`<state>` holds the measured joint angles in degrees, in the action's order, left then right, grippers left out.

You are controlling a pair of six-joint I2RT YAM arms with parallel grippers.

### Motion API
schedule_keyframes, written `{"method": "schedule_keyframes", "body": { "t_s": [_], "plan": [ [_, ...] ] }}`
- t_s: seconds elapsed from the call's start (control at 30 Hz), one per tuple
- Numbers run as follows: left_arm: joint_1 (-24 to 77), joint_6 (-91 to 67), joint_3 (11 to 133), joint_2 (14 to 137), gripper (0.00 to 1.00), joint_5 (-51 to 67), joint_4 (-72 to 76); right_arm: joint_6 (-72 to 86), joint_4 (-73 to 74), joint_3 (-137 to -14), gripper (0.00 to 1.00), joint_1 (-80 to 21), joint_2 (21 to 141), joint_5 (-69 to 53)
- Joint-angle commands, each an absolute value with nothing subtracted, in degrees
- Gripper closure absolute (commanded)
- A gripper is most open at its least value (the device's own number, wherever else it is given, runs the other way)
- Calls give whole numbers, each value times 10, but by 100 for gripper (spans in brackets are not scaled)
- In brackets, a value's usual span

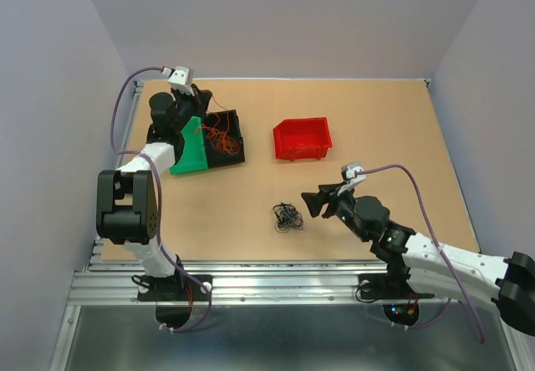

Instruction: Untangle the cables

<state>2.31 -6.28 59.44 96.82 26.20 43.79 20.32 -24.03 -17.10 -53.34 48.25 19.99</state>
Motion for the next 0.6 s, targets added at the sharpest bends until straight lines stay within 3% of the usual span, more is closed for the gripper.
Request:
{"method": "schedule_keyframes", "body": {
  "t_s": [0.0,0.57],
  "plan": [
    [34,-36,562,890,100,248,506,198,-259,-171,32,-536,473,211],
    [77,-10,521,761,100,272,512,194,-258,-162,32,-536,451,210]
  ]
}}
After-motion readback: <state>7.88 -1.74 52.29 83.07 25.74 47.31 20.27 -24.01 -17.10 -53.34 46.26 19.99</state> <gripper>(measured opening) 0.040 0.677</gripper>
